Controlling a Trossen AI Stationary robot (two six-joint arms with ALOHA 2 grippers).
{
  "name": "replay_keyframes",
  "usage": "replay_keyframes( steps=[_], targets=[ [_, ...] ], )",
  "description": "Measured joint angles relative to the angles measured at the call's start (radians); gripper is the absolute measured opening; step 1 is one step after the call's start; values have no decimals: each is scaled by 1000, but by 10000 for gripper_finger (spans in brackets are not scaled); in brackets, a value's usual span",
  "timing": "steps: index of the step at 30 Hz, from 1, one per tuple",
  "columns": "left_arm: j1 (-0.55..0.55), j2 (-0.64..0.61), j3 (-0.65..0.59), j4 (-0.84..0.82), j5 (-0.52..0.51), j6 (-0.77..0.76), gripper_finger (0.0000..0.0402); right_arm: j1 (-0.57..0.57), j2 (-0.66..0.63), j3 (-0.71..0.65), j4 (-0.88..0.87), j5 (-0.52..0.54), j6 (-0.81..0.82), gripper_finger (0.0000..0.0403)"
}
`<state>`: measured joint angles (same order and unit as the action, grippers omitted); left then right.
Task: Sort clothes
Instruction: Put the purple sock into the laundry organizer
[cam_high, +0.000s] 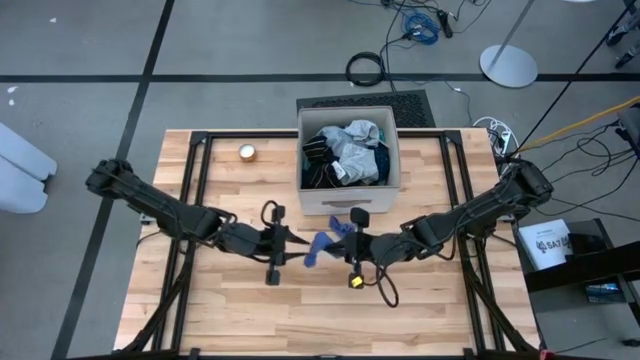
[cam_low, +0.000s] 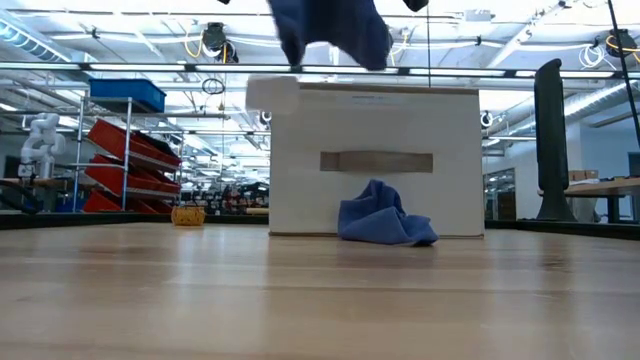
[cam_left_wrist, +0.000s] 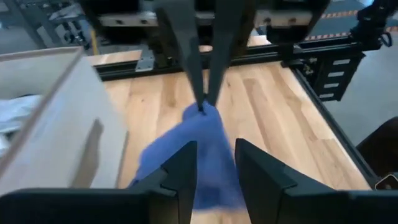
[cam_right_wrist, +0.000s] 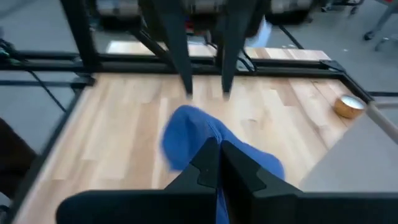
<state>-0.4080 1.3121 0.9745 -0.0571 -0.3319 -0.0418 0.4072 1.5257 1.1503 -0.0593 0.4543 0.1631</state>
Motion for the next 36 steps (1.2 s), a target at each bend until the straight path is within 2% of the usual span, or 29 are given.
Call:
replay_keyframes(
  steps=[6,10,12,15,18,26,29,32,36],
  targets=[
    [-8,-129,0,-188,-79,-56,120,-9,-42,-2,-41,125,-55,0],
    [-29,-194,2,-339,-181,-116,120,-36,-107,-2,11,251,-177,0],
    [-39,-205,2,-405,-195,-149,120,-63,-144,-2,45,301,-256,0],
    [-55,-204,2,-492,-195,-170,120,-135,-197,-2,74,306,-346,0],
    [-64,-192,1,-534,-194,-187,120,-234,-244,-1,66,299,-367,0],
    [-64,-188,1,-529,-193,-188,120,-520,-282,-1,-133,81,-212,0],
    [-64,-188,1,-528,-193,-188,120,-605,-269,-1,-258,-50,-132,0],
    [-64,-188,1,-528,-193,-188,120,-661,-244,-1,-359,-166,-74,0],
    [-64,-188,1,-528,-193,-188,120,-690,-205,-1,-426,-223,-44,0]
  ],
)
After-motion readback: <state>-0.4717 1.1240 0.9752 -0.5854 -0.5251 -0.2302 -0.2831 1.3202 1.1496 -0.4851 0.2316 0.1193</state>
